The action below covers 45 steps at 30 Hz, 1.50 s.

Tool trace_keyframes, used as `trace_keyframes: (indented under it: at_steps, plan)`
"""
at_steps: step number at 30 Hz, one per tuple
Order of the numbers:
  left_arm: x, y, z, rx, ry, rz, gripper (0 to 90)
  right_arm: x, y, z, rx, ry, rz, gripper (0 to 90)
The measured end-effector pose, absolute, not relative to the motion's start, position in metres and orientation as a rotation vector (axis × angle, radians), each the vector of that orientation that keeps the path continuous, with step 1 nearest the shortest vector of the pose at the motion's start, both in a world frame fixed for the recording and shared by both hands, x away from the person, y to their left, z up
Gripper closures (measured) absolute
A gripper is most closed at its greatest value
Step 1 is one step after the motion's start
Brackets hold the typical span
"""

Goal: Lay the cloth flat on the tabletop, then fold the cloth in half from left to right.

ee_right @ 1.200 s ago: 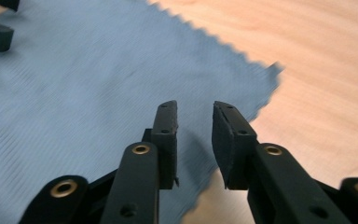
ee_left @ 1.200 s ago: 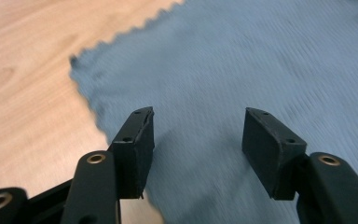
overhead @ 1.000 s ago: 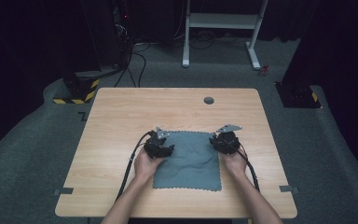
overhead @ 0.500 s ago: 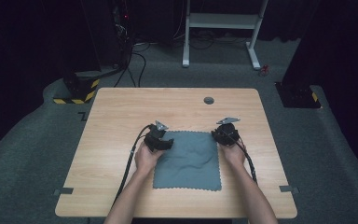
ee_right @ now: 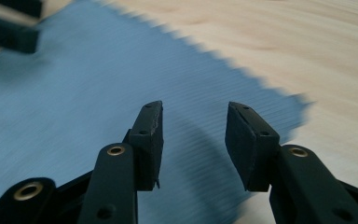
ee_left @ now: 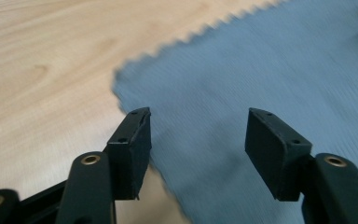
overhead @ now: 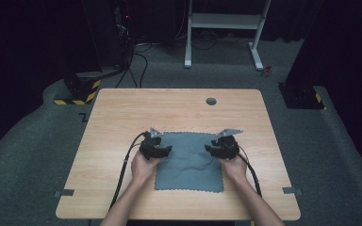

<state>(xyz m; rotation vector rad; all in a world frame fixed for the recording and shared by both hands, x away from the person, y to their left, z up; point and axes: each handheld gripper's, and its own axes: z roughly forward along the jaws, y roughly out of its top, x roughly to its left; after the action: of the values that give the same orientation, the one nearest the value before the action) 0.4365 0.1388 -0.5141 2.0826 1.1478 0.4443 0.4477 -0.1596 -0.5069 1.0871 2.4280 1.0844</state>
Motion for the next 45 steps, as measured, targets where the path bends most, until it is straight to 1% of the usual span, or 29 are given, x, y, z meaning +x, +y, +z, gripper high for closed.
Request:
trace_keyframes:
  at_steps: [1,5,7,8,10,16,19,21,24,27,28,31,33,38,40,41,43,45]
  plan:
    - [0.427,0.139,-0.514,2.089,1.123,0.451,40.2,0.448,-0.16,-0.507,1.087,2.428,1.084,57.4]
    - [0.396,0.145,-0.515,2.077,1.065,0.47,39.8,0.405,-0.152,-0.509,0.944,2.475,1.066,57.2]
    - [0.387,0.147,-0.517,2.095,1.053,0.503,39.4,0.39,-0.152,-0.511,0.91,2.484,1.053,55.6]
    - [0.382,0.15,-0.521,2.114,1.052,0.512,39.4,0.38,-0.154,-0.516,0.881,2.489,0.992,54.6]
    - [0.378,0.153,-0.524,2.096,1.053,0.521,39.4,0.373,-0.16,-0.519,0.893,2.472,1.015,54.3]
    - [0.371,0.156,-0.526,2.078,1.054,0.543,39.2,0.37,-0.169,-0.523,0.92,2.46,1.072,51.5]
    - [0.372,0.157,-0.527,2.069,1.073,0.518,38.9,0.369,-0.167,-0.523,0.93,2.455,1.059,50.8]
    - [0.372,0.158,-0.526,2.062,1.087,0.495,38.2,0.367,-0.165,-0.521,0.912,2.44,1.044,53.3]
    - [0.374,0.16,-0.526,2.047,1.082,0.479,38.4,0.361,-0.158,-0.515,0.878,2.421,1.098,54.6]
    - [0.38,0.16,-0.524,2.04,1.084,0.477,38.2,0.355,-0.145,-0.508,0.823,2.421,1.136,55.6]
    - [0.386,0.161,-0.521,2.045,1.084,0.47,37.9,0.353,-0.135,-0.507,0.804,2.441,1.154,56.4]
    - [0.391,0.164,-0.517,2.025,1.081,0.462,38.3,0.353,-0.119,-0.51,0.779,2.479,1.15,59.3]
    - [0.401,0.168,-0.513,2.001,1.098,0.415,38.4,0.354,-0.109,-0.512,0.763,2.507,1.127,60.7]
    - [0.413,0.173,-0.511,1.993,1.128,0.418,37.9,0.356,-0.092,-0.513,0.744,2.539,1.13,61.6]
    - [0.421,0.177,-0.51,1.964,1.176,0.37,34.0,0.355,-0.084,-0.513,0.726,2.534,1.156,61.8]
    - [0.424,0.178,-0.51,1.953,1.172,0.363,33.8,0.354,-0.08,-0.513,0.714,2.532,1.173,61.9]
    - [0.428,0.177,-0.51,1.944,1.181,0.38,36.8,0.353,-0.074,-0.514,0.703,2.539,1.187,62.0]
    - [0.434,0.176,-0.509,1.965,1.177,0.384,37.4,0.352,-0.068,-0.515,0.693,2.552,1.192,62.4]
